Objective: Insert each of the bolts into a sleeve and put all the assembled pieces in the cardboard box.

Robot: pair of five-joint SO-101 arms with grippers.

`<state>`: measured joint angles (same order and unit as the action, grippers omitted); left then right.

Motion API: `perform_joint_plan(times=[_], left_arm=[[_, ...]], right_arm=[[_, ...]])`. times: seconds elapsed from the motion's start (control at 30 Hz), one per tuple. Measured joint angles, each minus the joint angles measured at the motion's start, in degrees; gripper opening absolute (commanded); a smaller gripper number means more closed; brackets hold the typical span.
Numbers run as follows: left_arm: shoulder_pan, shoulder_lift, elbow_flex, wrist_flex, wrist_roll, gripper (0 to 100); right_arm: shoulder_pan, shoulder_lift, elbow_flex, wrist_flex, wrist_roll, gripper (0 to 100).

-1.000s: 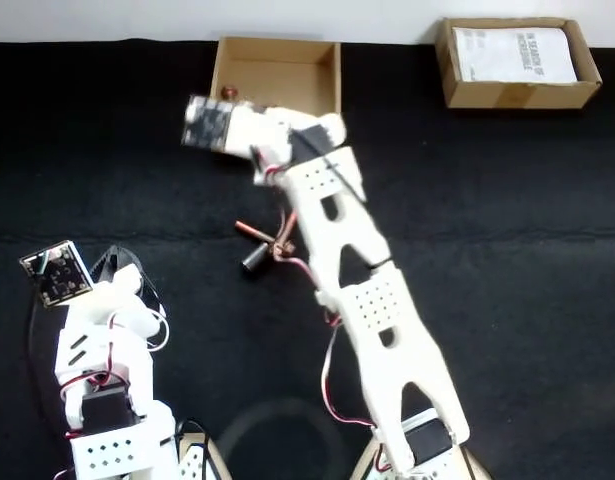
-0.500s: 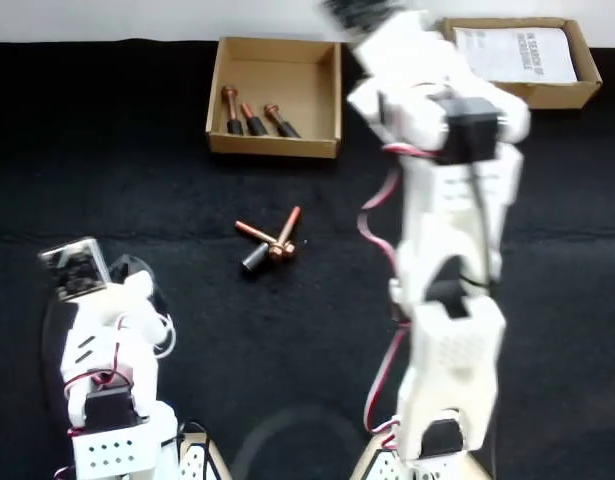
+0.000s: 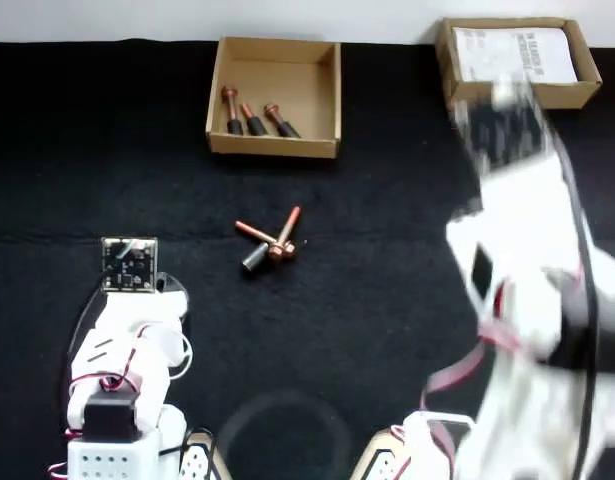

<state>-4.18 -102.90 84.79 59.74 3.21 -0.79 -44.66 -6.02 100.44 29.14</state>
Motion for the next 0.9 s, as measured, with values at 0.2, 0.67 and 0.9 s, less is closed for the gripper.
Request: perform_joint_plan(times=[0.2, 0.67, 0.9], left_arm=[[1.9, 14.1, -10.6, 0.2, -1.1, 2], [15.7, 68.8, -53.5, 9.2, -1.1, 2], [21.1, 96.1, -77.1, 21.6, -1.1, 2]], right_arm=[[7.2, -23.4, 20.1, -0.5, 0.0, 0.8], [39.8, -48.0, 60.2, -24.8, 1.9, 0.8], [48.0, -55.7, 77.5, -33.8, 6.0, 0.8]])
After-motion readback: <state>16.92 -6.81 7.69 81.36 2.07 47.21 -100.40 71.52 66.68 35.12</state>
